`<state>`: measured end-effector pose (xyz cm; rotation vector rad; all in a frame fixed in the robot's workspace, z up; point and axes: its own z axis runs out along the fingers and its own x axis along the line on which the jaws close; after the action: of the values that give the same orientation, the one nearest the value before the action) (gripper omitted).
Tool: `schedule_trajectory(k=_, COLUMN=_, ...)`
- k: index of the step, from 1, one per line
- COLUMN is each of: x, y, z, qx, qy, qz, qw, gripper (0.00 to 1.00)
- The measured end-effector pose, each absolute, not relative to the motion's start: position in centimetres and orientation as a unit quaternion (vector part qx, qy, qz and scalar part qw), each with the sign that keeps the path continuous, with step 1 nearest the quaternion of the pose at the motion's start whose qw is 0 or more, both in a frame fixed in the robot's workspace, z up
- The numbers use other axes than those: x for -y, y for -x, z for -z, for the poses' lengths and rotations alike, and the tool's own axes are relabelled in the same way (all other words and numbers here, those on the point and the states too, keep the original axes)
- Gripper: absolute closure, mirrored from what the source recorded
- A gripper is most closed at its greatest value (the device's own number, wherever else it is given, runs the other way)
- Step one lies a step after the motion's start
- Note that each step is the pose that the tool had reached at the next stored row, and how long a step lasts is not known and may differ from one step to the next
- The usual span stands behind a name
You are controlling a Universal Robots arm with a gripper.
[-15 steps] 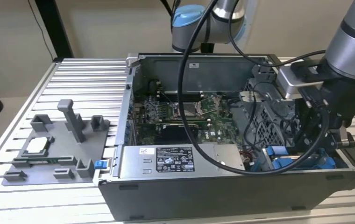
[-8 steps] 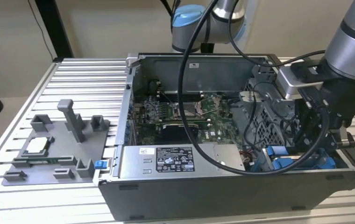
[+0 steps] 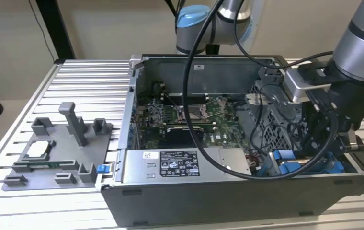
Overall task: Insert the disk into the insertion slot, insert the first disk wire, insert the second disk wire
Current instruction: 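Insert the second disk wire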
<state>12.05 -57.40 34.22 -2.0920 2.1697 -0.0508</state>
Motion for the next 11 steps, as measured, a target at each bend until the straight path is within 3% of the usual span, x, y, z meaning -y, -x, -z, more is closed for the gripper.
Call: schedule_trajectory(k=11, x=57.37, y=-12.05, z=-33.93, qx=-0.715, qy=0.696, qz=0.019, qw=0.066, gripper=1.0)
